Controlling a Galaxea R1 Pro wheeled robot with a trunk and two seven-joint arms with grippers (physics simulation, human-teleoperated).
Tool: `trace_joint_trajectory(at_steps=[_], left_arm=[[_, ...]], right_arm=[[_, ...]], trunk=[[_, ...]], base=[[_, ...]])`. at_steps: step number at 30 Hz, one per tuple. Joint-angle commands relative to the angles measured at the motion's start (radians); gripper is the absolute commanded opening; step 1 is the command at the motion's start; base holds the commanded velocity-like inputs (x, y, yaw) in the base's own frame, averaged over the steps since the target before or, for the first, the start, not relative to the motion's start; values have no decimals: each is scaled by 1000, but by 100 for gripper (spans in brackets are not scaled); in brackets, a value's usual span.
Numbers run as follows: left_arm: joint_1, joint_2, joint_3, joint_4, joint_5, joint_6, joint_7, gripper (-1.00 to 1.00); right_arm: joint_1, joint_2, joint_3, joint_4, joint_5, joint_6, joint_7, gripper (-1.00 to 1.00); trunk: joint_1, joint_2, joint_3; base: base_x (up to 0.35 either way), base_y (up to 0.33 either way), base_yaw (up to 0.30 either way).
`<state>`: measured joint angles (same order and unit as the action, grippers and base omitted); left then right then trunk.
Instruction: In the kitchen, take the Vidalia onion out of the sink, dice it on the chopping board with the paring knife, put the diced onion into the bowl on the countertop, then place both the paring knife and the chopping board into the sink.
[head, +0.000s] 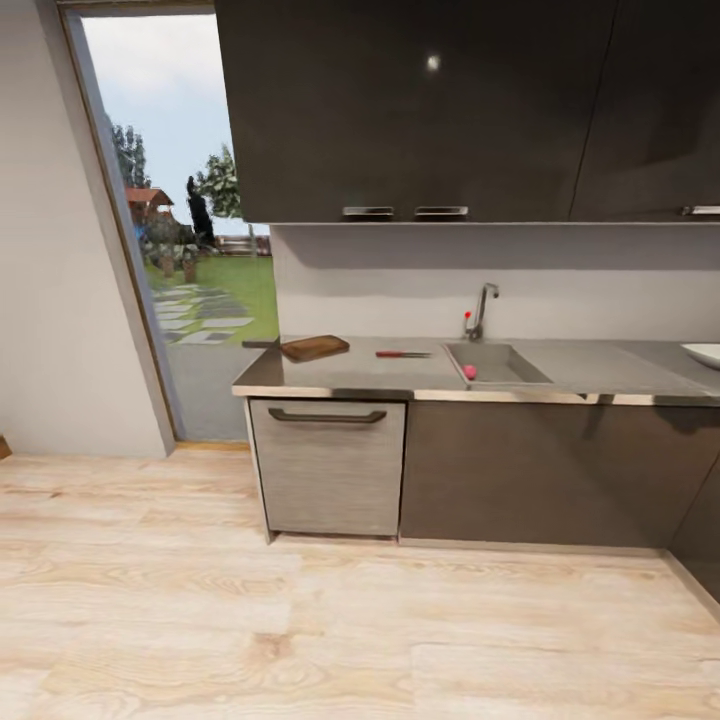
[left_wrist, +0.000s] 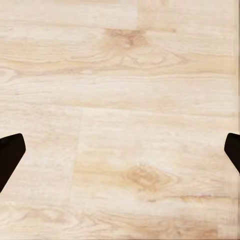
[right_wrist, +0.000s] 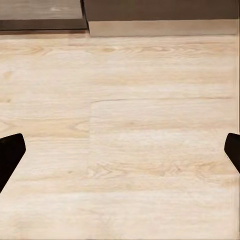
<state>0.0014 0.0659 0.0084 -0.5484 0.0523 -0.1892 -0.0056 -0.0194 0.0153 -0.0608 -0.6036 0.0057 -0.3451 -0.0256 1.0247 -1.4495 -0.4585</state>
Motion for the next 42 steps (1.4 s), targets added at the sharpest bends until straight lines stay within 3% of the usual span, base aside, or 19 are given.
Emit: trace_joint_trajectory(at_steps=[1, 22, 42], left_arm=[[0, 0, 0, 4, 5, -2, -1, 100], [0, -1, 1, 15, 4, -12, -1, 100], [0, -1, 0, 14, 4, -13, -2, 100]], right_arm=[[-1, 0, -2, 1, 1, -3, 0, 100], [-1, -5, 0, 1, 4, 0, 1, 100], [-1, -3, -2, 1, 3, 1, -2, 100]], trunk=[[0, 0, -1], [0, 0, -1], [0, 0, -1]], base=[[191, -238, 8], [243, -220, 1], [234, -9, 0]])
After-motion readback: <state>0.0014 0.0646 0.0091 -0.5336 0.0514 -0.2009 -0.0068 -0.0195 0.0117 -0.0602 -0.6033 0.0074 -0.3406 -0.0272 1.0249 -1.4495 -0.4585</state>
